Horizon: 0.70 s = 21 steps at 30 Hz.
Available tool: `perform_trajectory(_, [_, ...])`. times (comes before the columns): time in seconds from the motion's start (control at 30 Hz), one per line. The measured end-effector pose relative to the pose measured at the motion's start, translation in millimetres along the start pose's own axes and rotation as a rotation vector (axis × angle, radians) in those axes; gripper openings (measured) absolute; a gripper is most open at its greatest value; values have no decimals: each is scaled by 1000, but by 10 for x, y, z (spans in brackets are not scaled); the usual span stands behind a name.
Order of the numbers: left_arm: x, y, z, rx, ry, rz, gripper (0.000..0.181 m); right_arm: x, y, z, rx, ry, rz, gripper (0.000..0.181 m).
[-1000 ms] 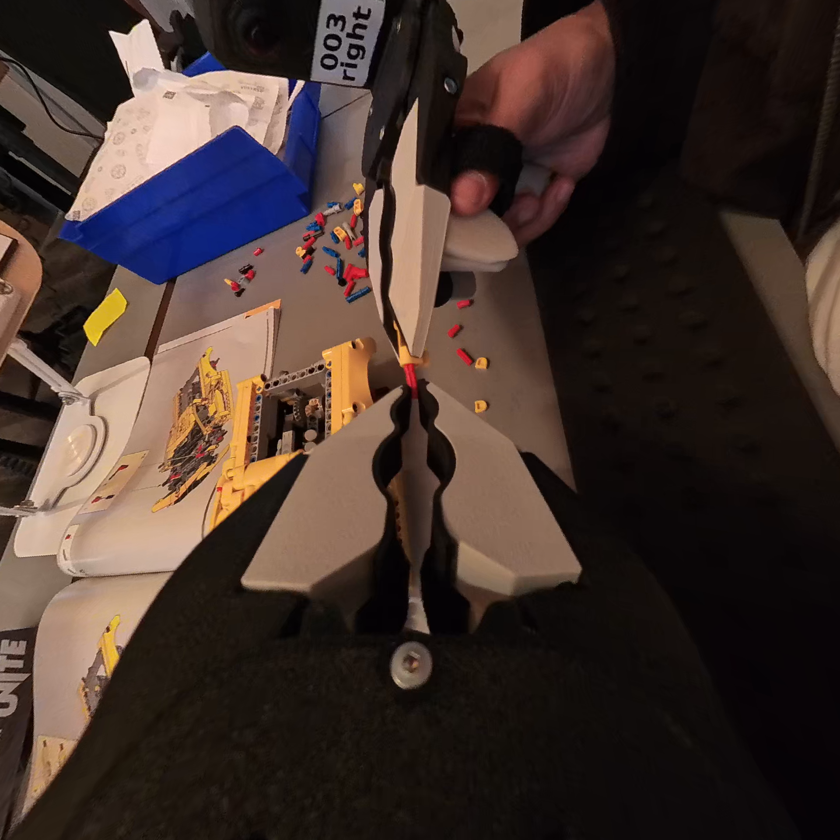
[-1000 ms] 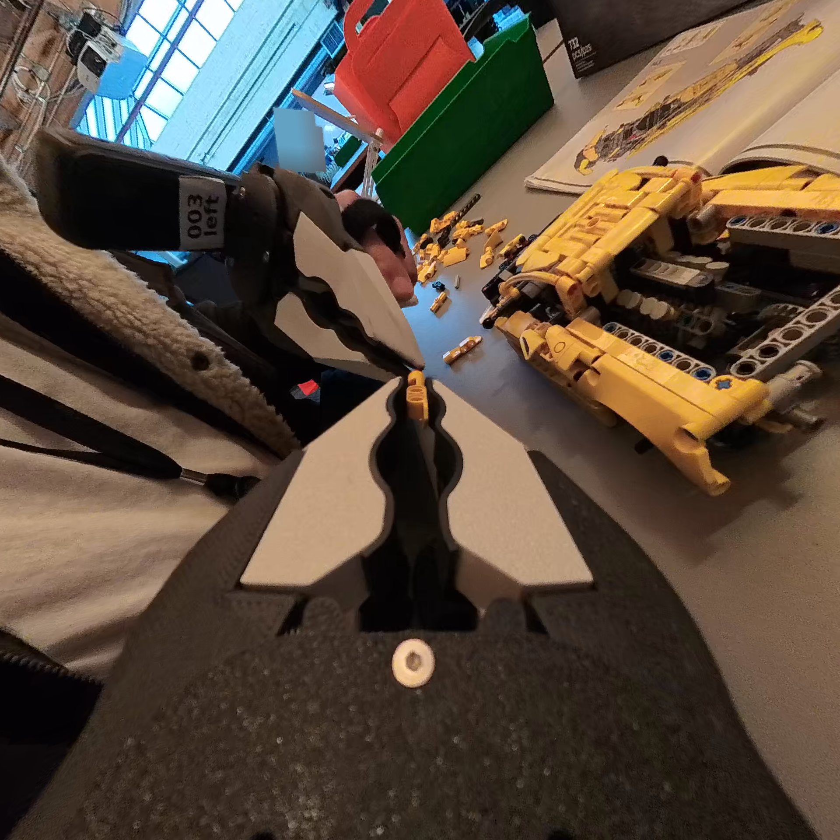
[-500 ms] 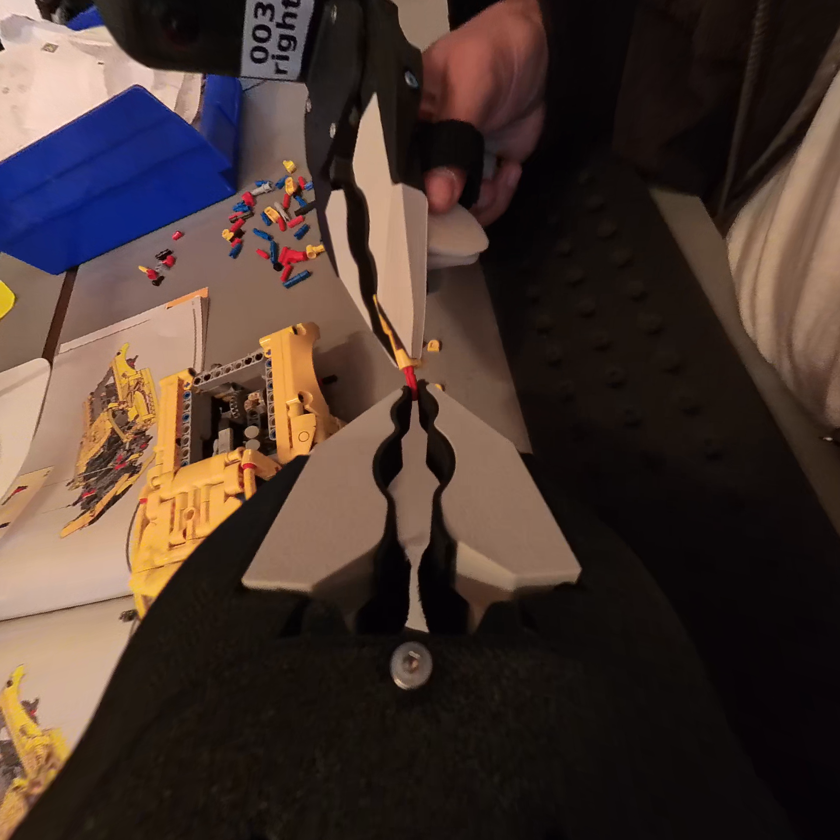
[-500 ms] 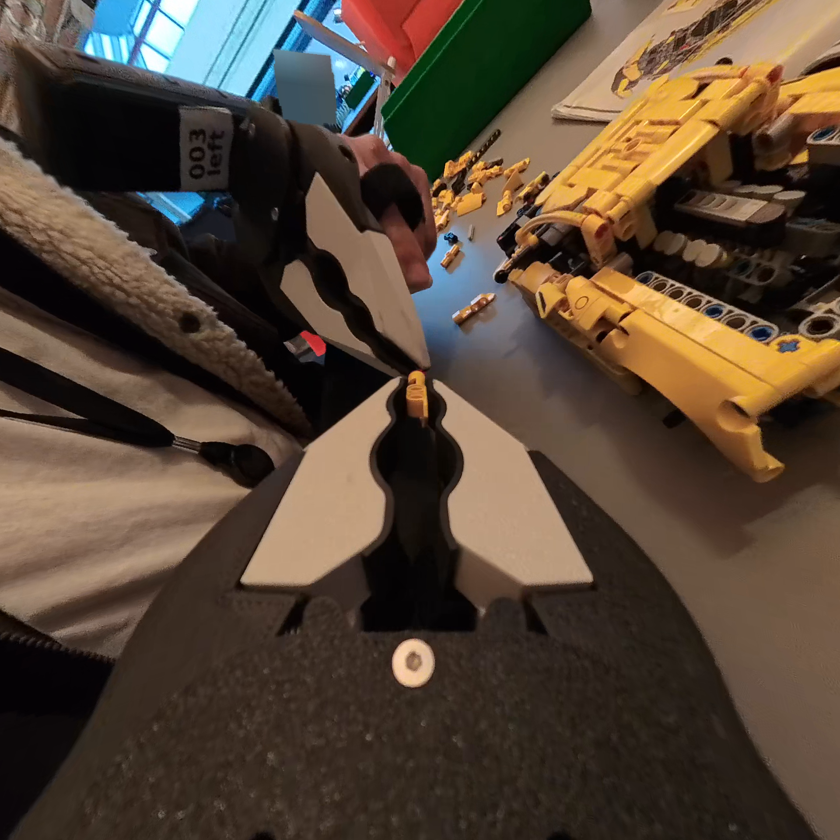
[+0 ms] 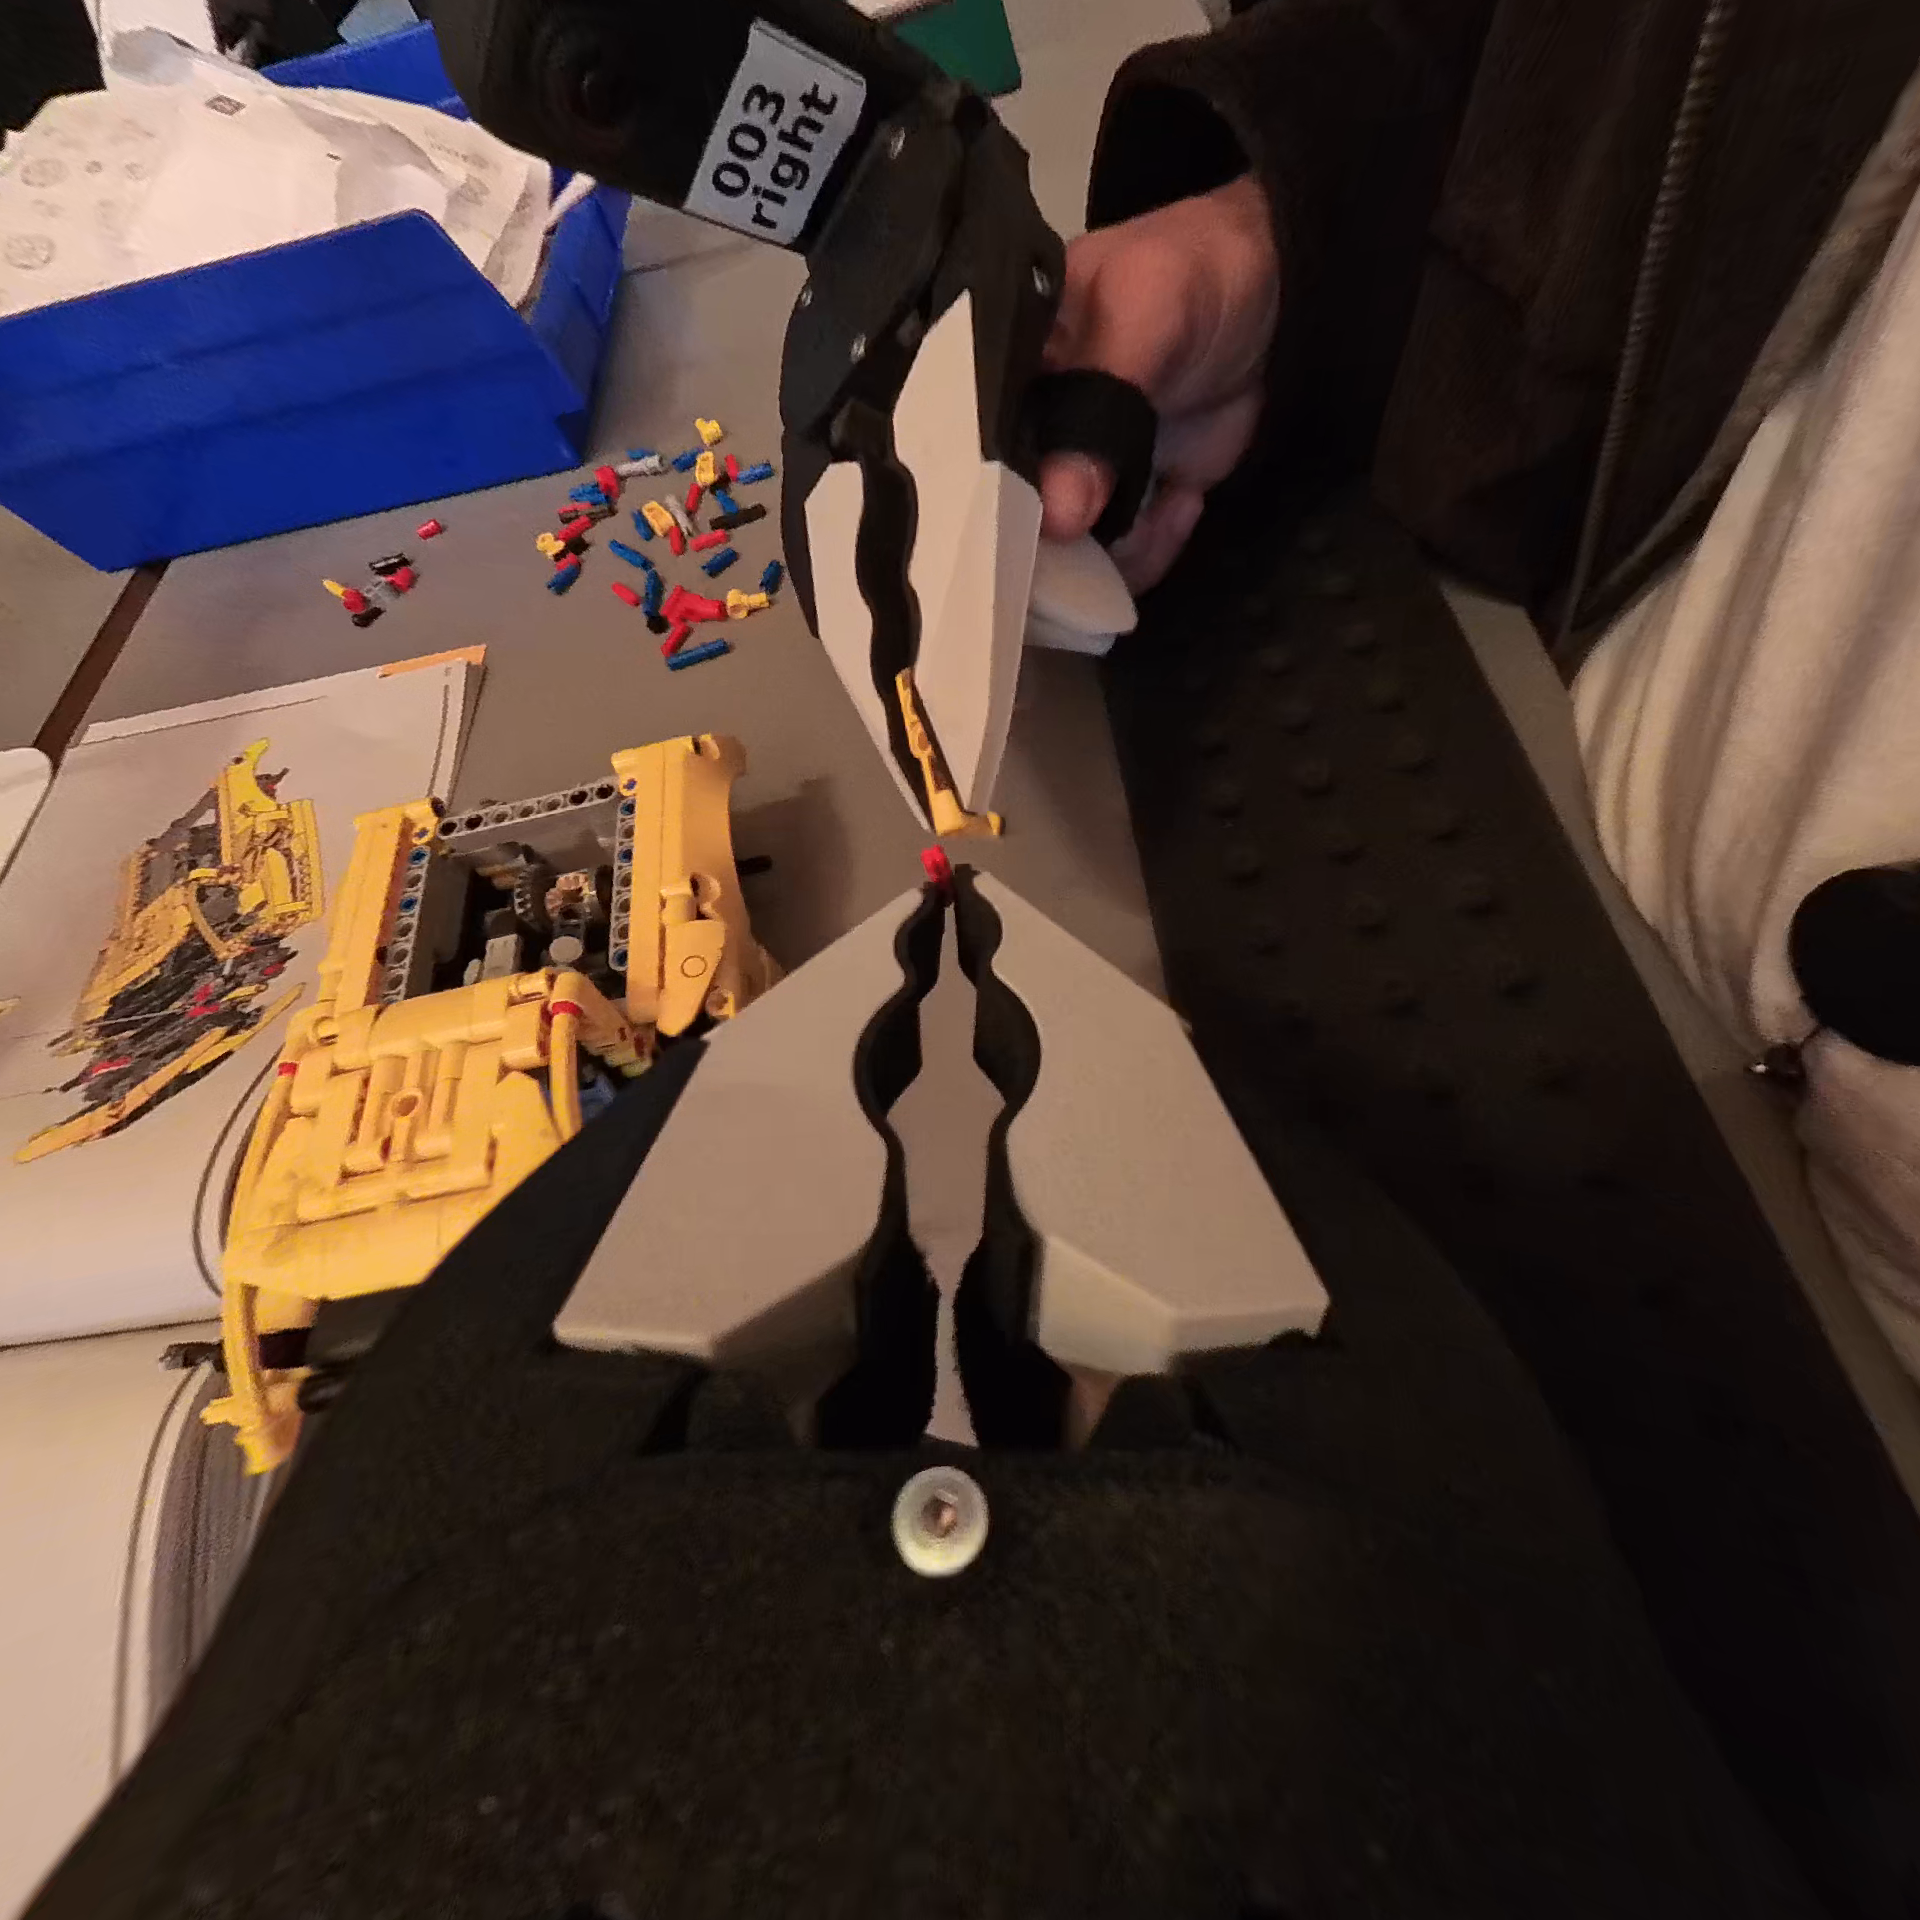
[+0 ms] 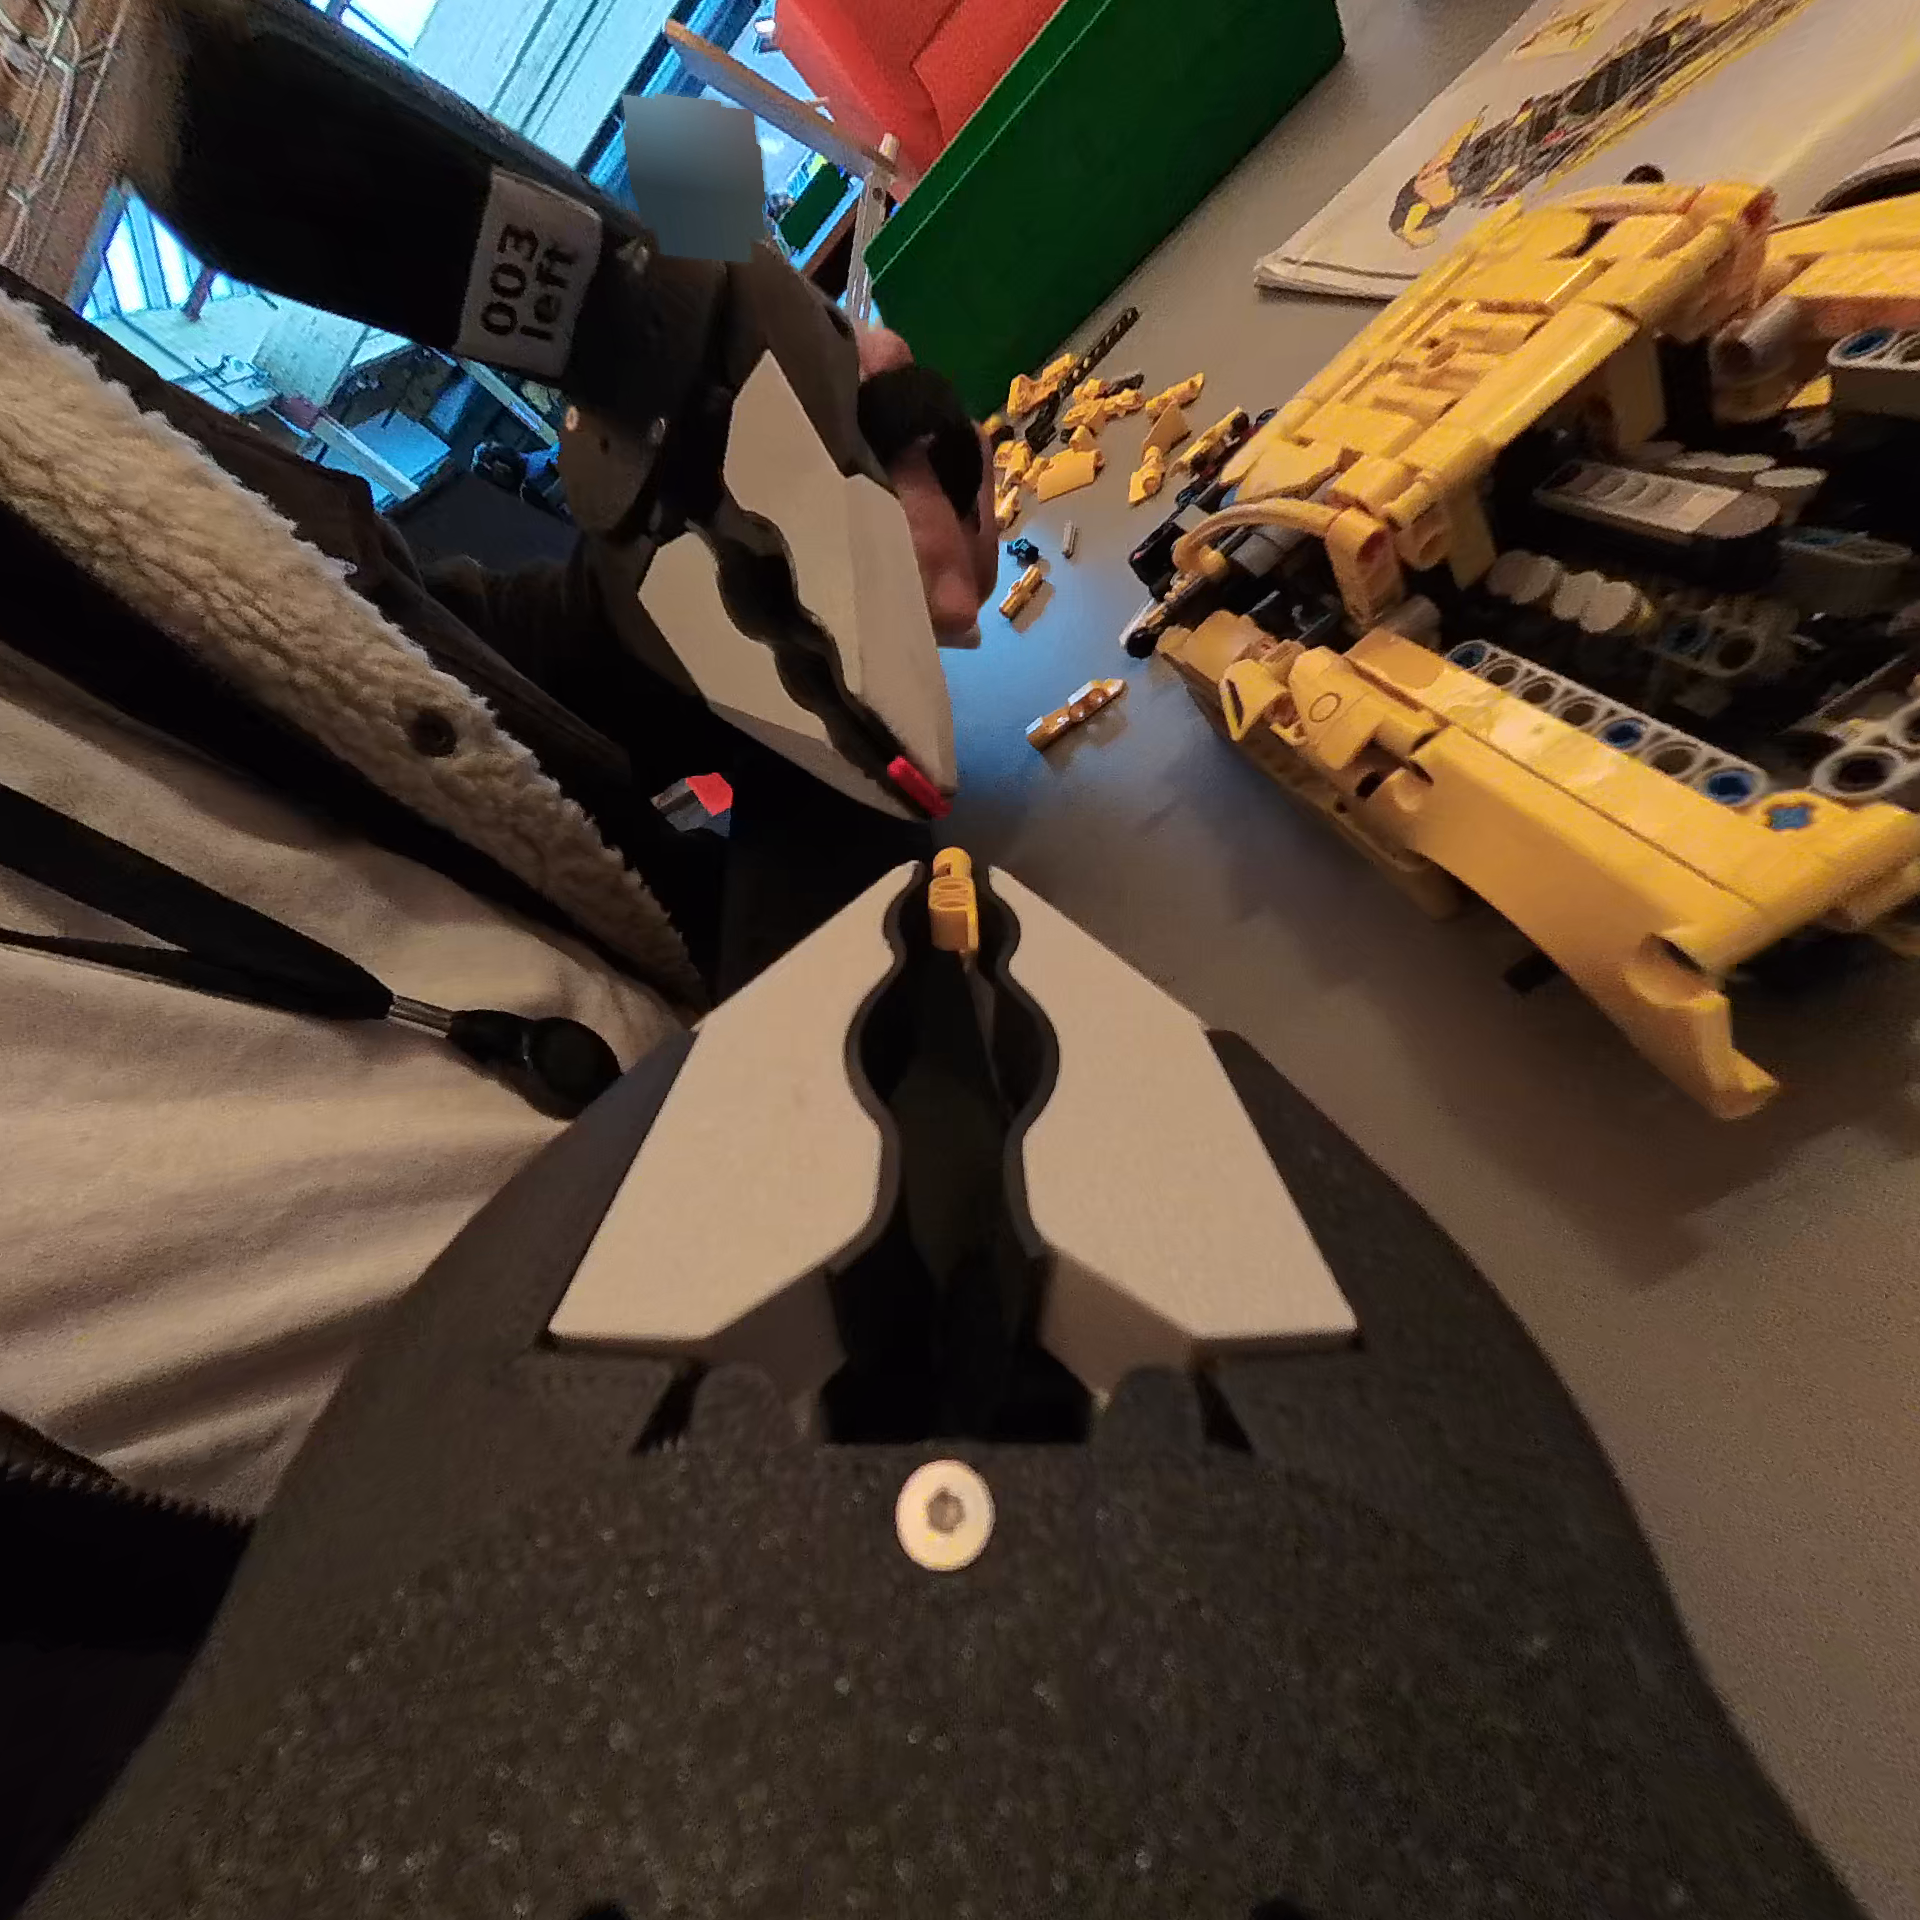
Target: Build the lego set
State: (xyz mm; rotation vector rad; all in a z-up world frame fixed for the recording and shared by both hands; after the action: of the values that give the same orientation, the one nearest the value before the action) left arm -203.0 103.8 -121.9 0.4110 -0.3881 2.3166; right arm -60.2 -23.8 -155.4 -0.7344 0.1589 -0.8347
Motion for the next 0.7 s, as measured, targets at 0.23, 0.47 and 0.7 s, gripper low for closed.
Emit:
perform_trajectory(0.23, [13,4,-76,81,103,74,2,18,-77,157,17,174,52,6])
perform_trajectory(0.47, [-45,32,-90,36,20,68,2,-110,-149,143,109,92,14,6])
perform_trajectory(0.7, [-64,63,-73,34,-24,63,2,-150,-133,95,162,15,-53,6])
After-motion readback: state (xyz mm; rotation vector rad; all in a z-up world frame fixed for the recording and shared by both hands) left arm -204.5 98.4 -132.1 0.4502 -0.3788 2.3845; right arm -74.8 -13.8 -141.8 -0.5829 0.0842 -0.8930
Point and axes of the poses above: each gripper's, where its closed fingertips meet, x back along the fingers, z out of its top, y = z × x across the jaws, the point moved 10 cm from there along x, back along the fingers, and after that the axes turned 6 degrees about y, right-handed, at the moved point
